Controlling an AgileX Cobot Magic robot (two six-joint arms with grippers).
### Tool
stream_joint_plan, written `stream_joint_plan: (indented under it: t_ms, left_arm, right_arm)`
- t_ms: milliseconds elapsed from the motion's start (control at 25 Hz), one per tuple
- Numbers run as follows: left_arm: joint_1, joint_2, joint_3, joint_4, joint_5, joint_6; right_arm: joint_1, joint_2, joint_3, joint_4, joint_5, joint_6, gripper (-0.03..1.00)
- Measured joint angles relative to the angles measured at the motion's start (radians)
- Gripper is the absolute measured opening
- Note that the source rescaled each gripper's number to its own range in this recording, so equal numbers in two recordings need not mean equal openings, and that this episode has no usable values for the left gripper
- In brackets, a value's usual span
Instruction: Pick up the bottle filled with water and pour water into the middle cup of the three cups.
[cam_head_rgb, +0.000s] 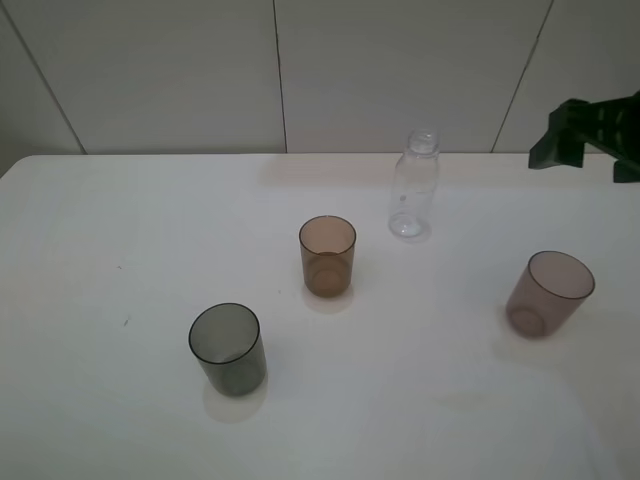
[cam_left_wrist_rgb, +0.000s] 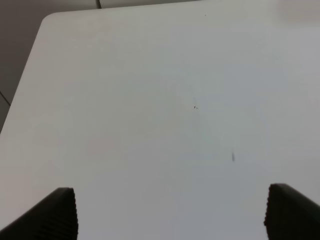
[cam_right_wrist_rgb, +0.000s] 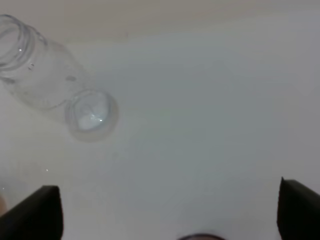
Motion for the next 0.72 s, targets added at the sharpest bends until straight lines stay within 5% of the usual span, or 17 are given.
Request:
stream_joint_plan:
  t_ms: [360,720]
  left_arm:
    - [0.000,0.000,0.000,0.000,0.000,0.000]
    - [0.000,0.000,0.000,0.000,0.000,0.000]
  right_arm:
    - [-0.001,-0.456,0.000,-0.044,0.273,0.017,1.00]
    - [-0.001,-0.877,0.000,-0.044,0.428,0.018,1.00]
